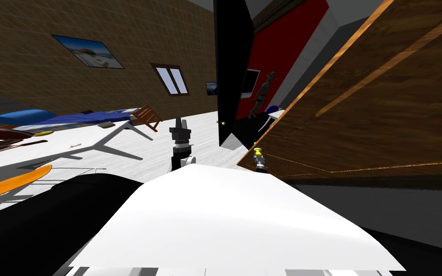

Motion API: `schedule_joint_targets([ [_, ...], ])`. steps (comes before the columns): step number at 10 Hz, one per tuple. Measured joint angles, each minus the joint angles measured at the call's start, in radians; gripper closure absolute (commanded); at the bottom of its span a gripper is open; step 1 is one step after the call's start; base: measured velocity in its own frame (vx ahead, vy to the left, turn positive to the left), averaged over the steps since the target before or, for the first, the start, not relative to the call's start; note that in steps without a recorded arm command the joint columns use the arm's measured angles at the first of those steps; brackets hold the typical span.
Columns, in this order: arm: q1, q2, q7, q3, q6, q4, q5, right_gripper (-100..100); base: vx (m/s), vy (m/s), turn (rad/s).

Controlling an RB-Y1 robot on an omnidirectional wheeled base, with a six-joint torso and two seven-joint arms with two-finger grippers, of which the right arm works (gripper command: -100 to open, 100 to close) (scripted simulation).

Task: Pull the door open

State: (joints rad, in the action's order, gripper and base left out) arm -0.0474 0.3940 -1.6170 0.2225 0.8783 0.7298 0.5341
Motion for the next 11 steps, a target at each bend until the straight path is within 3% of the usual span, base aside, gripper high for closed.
schedule_joint_targets([
  [7,-0.046,0.062,-0.085,0.082,0.055,0.022,-0.042,100,-0.188,-0.027,0.069],
  [8,-0.049,0.062,-0.088,0.085,0.054,0.021,-0.044,100,-0.116,-0.034,0.092],
  [11,-0.057,0.078,-0.113,0.106,0.087,0.008,-0.056,100,-0.174,-0.056,0.106],
])
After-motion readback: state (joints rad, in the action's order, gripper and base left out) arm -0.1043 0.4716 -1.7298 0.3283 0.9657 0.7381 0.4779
